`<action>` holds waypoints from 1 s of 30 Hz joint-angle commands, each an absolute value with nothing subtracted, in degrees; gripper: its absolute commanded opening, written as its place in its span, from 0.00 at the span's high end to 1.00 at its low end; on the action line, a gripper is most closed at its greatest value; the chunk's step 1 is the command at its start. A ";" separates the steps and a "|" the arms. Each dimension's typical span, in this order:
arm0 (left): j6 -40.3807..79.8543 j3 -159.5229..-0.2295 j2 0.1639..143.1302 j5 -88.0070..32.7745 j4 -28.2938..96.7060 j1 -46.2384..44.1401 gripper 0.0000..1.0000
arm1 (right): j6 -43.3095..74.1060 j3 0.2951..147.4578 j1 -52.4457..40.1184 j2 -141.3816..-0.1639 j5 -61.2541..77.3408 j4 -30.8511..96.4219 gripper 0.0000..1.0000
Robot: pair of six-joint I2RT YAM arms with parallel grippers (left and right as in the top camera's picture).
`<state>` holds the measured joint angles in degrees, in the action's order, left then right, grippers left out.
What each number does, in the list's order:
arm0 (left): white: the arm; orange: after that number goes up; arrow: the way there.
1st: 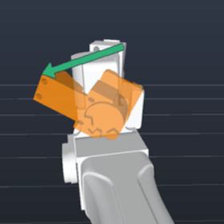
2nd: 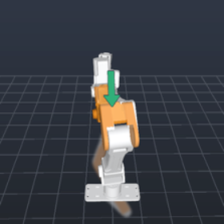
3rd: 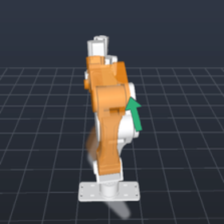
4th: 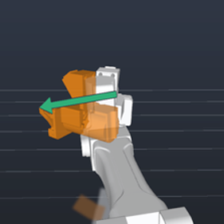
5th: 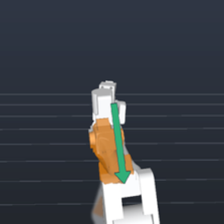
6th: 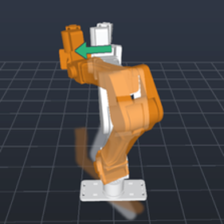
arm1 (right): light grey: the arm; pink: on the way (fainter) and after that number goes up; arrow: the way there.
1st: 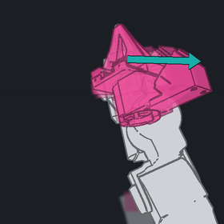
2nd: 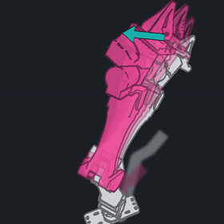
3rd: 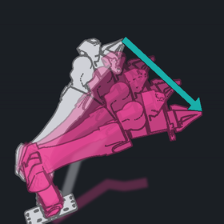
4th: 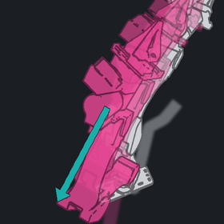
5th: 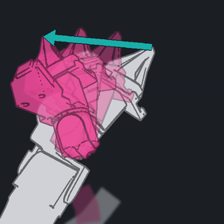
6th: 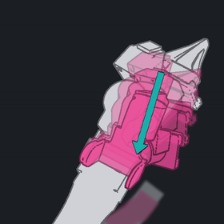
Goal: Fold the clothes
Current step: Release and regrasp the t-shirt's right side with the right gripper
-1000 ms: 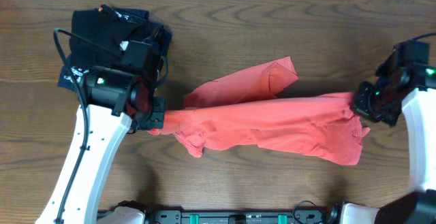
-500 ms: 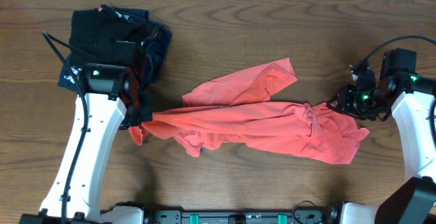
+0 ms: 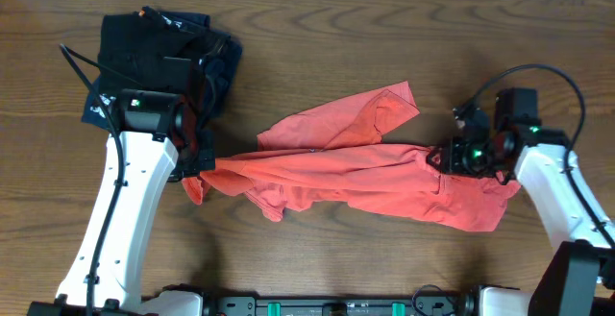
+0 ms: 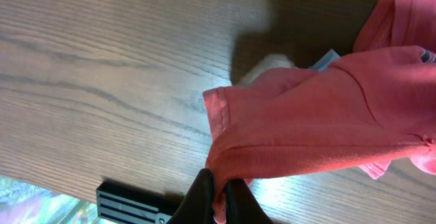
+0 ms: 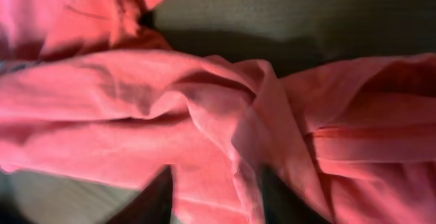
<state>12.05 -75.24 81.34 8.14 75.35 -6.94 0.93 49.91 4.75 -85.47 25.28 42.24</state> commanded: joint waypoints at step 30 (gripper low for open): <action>12.78 -75.44 81.12 9.45 75.77 -6.66 0.94 | 9.15 52.60 4.93 -78.70 16.36 42.74 0.52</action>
